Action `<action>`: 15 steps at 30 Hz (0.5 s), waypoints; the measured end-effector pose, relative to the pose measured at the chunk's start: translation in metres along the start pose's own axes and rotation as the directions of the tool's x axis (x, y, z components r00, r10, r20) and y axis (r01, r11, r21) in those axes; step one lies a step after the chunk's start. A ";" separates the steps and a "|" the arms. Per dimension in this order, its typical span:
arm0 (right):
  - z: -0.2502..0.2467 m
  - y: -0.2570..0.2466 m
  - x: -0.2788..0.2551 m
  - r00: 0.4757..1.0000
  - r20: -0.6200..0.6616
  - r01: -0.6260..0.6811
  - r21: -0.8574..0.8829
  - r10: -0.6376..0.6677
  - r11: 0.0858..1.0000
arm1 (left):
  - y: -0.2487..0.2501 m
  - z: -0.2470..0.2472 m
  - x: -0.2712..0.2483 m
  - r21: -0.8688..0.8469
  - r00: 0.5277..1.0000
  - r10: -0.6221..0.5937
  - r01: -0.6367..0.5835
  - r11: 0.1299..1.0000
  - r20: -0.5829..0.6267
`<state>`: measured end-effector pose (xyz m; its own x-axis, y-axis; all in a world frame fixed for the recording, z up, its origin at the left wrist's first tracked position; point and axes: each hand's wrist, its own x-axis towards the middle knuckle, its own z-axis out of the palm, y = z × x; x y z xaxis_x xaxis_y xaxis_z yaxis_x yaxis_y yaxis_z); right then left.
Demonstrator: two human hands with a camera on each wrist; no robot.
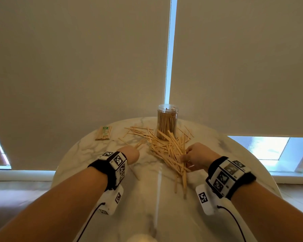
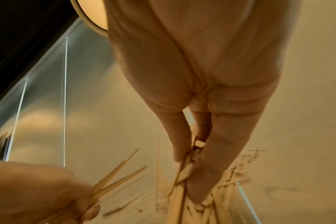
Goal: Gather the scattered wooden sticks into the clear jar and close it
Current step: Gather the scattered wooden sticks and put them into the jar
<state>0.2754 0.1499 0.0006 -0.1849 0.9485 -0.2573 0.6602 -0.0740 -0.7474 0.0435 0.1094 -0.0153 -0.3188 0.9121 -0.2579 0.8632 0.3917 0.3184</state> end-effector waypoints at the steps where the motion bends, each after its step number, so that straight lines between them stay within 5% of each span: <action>1: 0.001 -0.002 -0.002 1.000 -0.006 0.018 0.054 -0.018 0.998 | 0.000 -0.001 0.001 -0.128 0.999 -0.002 -0.003 0.992 -0.038; 5: 0.008 -0.007 -0.007 0.992 -0.067 0.117 0.129 -0.109 0.985 | 0.011 0.006 -0.009 -0.484 0.991 0.017 -0.080 0.871 -0.133; 10: 0.029 -0.018 -0.010 0.963 -0.117 0.259 0.152 -0.242 0.954 | 0.032 0.018 -0.007 -0.645 0.963 0.035 -0.206 0.736 -0.268; 15: 0.057 -0.032 -0.012 0.915 -0.105 0.399 0.090 -0.389 0.913 | 0.052 0.019 -0.005 -0.808 0.956 0.158 -0.293 0.511 -0.247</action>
<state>0.2155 0.1230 -0.0073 -0.3500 0.9291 0.1197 0.4630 0.2827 -0.8401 0.0978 0.1231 -0.0151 -0.2647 0.9639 0.0290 0.2180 0.0305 0.9755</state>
